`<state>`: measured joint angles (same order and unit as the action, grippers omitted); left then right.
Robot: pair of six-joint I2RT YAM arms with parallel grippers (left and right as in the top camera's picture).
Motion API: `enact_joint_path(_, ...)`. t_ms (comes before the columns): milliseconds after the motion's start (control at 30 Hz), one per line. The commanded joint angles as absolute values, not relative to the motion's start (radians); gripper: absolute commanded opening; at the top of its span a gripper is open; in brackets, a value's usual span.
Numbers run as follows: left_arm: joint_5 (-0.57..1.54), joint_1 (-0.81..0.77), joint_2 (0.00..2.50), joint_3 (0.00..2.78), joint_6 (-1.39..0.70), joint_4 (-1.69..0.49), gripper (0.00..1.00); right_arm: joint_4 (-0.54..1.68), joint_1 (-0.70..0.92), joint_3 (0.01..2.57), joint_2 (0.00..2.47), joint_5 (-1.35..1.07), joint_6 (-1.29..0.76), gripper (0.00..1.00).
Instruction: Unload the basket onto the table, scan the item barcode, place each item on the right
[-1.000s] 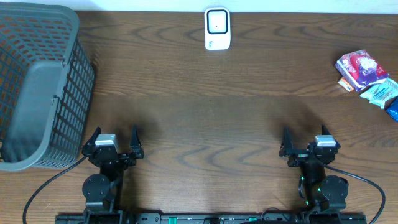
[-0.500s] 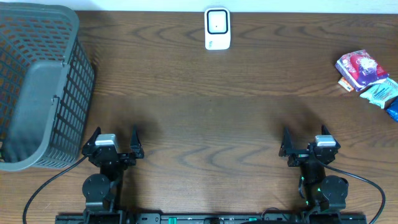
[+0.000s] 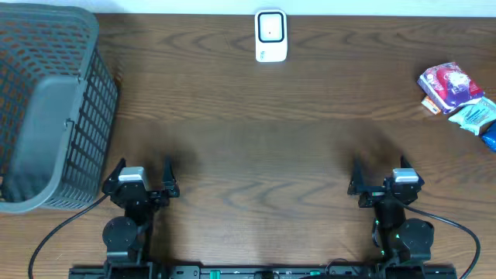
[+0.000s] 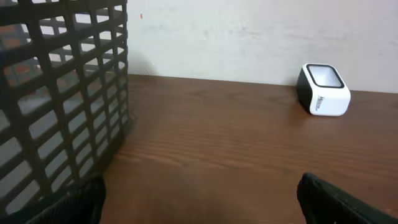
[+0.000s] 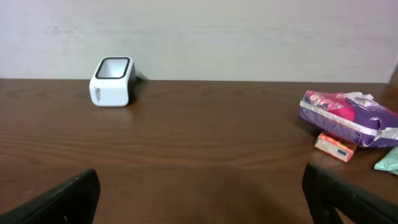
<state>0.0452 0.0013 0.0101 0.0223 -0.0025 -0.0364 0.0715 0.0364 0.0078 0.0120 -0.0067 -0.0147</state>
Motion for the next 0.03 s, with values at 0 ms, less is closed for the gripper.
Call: enact_joint_path(0, 0.007, -0.001, 0.004, 0.004, 0.007, -0.073, 0.98, 0.075, 0.028, 0.006, 0.006, -0.007, -0.025, 0.99)
